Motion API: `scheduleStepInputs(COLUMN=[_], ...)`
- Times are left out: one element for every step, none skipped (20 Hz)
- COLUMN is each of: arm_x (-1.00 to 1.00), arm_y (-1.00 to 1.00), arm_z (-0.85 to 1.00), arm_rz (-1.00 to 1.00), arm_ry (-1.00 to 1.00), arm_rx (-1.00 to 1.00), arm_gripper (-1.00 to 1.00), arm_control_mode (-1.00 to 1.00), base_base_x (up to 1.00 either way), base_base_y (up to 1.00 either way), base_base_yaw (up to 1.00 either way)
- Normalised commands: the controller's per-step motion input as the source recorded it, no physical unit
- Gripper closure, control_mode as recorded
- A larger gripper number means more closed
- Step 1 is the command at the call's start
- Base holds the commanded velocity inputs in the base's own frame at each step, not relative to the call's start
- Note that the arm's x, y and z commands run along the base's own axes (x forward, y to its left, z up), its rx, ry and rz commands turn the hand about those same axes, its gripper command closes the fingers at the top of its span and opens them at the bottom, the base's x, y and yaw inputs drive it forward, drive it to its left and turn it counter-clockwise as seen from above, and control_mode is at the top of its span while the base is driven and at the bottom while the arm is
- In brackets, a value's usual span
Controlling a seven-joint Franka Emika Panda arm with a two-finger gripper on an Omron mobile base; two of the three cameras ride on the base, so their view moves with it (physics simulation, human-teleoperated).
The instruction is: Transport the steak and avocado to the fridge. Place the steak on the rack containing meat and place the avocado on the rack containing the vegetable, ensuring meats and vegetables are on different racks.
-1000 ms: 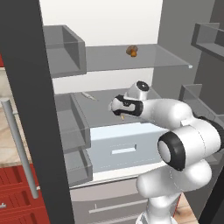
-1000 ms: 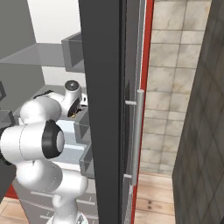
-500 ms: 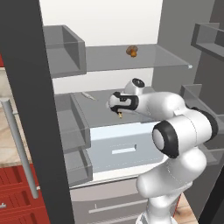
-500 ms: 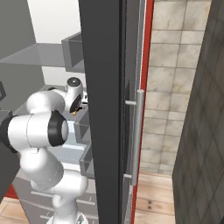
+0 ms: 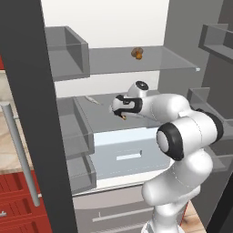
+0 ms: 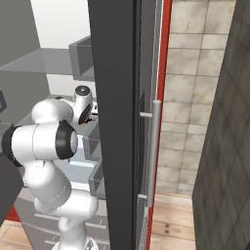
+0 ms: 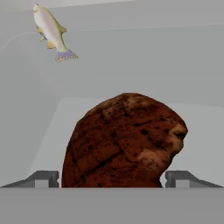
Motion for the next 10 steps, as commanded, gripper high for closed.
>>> scheduleStepInputs(arm_x=[-0.41, -0.58, -0.58, -0.50, -0.40, -0.33, -0.34, -0.42, -0.46, -0.50], arm_y=[0.00, 0.00, 0.00, 0.00, 0.00, 0.04, 0.04, 0.00, 0.00, 0.01], arm_z=[0.00, 0.00, 0.00, 0.09, 0.11, 0.19, 0.28, 0.49, 0.56, 0.58], arm_rz=[0.00, -0.03, -0.04, -0.04, -0.03, -0.01, -0.01, -0.02, -0.02, -0.02], arm_ry=[-0.03, -0.01, -0.04, -0.06, -0.04, -0.07, -0.07, -0.13, -0.10, -0.08], arm_rx=[0.00, 0.00, 0.00, 0.00, 0.00, 0.00, 0.00, 0.00, 0.00, 0.00], arm_gripper=[-1.00, -1.00, -1.00, -1.00, -1.00, -1.00, -1.00, -1.00, -1.00, -1.00], arm_control_mode=[-1.00, -1.00, -1.00, -1.00, -1.00, -1.00, -1.00, -1.00, -1.00, -1.00], base_base_x=[0.00, 0.00, 0.00, 0.00, 0.00, 0.00, 0.00, 0.00, 0.00, 0.00], base_base_y=[0.00, 0.00, 0.00, 0.00, 0.00, 0.00, 0.00, 0.00, 0.00, 0.00], base_base_yaw=[0.00, 0.00, 0.00, 0.00, 0.00, 0.00, 0.00, 0.00, 0.00, 0.00])
